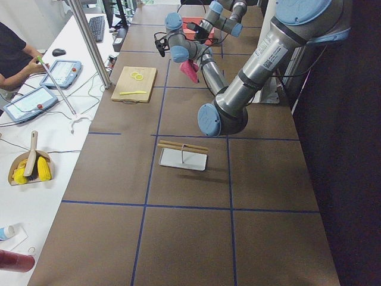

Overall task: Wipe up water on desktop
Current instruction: 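Open the left gripper and draw it back while the right gripper holds the towel, then lower the towel onto the table with the right gripper while the left arm retracts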

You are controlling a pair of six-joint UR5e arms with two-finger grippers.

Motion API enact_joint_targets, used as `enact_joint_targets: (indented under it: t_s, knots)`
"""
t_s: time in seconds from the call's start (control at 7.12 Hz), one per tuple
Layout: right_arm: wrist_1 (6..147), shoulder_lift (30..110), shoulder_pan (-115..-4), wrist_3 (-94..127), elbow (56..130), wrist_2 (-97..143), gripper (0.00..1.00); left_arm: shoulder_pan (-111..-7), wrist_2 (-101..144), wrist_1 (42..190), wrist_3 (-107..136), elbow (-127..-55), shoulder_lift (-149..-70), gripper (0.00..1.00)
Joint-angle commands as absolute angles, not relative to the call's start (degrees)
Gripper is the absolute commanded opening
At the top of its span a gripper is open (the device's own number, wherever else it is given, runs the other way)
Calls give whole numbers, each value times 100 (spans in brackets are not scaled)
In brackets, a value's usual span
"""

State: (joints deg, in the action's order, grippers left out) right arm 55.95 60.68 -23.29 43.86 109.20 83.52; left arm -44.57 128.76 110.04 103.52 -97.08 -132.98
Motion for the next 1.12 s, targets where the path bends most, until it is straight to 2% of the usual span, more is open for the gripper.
enact_joint_targets:
  t_s: [0.0, 0.14, 0.28, 0.42, 0.56, 0.98]
  knots:
    - [5634, 6073, -2329, 4386, 10986, 8367, 0, -4465, 12876, 11004, 10336, -9703, -13289, 100]
    - [5703, 6073, -2338, 4490, 11004, 8385, 0, -4465, 12876, 11004, 10327, -9703, -13280, 100]
    - [6609, 6082, -2338, 4709, 11465, 8411, 0, -4508, 12867, 10995, 10318, -9712, -13280, 100]
    - [8097, 6021, -2320, 4720, 12131, 8437, 0, -4639, 12867, 10952, 10266, -9755, -13211, 100]
    - [8895, 6012, -2320, 4720, 12442, 8437, 0, -4728, 12858, 10899, 10022, -9965, -12940, 100]
    - [10628, 6012, -2565, 4720, 12840, 8952, 0, -4895, 12466, 8762, 7970, -10878, -12736, 100]
